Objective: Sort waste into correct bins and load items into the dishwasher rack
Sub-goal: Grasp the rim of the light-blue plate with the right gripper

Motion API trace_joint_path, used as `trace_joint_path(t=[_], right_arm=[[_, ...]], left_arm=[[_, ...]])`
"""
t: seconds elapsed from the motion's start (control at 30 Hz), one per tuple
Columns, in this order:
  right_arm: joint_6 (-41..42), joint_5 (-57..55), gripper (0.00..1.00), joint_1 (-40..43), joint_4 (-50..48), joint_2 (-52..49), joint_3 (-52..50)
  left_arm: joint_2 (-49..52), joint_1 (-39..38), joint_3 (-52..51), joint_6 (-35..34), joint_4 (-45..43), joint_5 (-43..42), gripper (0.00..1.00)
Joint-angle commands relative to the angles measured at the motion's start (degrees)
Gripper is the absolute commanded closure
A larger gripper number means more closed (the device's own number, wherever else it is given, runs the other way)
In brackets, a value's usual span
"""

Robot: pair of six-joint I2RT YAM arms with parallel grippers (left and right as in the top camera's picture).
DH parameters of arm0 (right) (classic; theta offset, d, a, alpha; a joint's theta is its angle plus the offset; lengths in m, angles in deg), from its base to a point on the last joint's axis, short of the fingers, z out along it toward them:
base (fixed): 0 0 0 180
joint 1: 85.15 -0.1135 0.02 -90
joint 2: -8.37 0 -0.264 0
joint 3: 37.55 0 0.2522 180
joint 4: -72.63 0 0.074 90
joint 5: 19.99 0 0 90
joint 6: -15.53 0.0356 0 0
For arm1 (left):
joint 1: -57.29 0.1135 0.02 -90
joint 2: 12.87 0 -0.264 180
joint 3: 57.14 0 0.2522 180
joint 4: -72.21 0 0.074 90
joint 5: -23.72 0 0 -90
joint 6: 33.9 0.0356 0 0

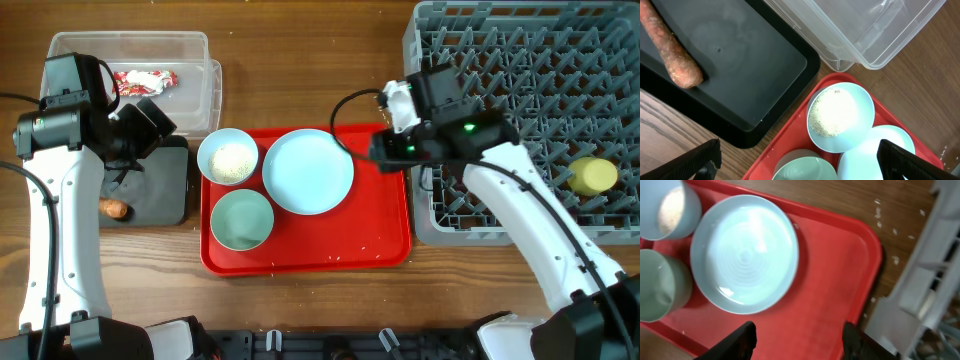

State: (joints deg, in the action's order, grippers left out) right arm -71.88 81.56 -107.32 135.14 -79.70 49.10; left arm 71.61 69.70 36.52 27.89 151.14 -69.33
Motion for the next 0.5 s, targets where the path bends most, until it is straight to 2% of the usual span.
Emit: trace_joint_path(t=[0.0, 0.27, 0.37, 0.47], right_arm=[[2.3, -0.7, 0.42, -2.8, -0.7, -1.4, 1.1], [3.7, -1.2, 0.42, -6.4, -3.6, -7.8, 1.1], [5.3, -1.7, 0.38, -8.4, -6.6, -12.4, 1.1], [9.0, -8.7, 0.38, -9.4, -9.8, -17.6, 1.1]], left_arm=[[-0.7, 0.2, 0.6, -0.6, 0.0, -0.5, 0.0], [-0.7, 0.2, 0.6, -0.6, 0.0, -0.5, 0.0], [-0.7, 0.2, 0.6, -0.6, 0.0, -0.5, 0.0], [-0.7, 0.2, 0.6, -0.5, 0.0, -0.5, 0.0]])
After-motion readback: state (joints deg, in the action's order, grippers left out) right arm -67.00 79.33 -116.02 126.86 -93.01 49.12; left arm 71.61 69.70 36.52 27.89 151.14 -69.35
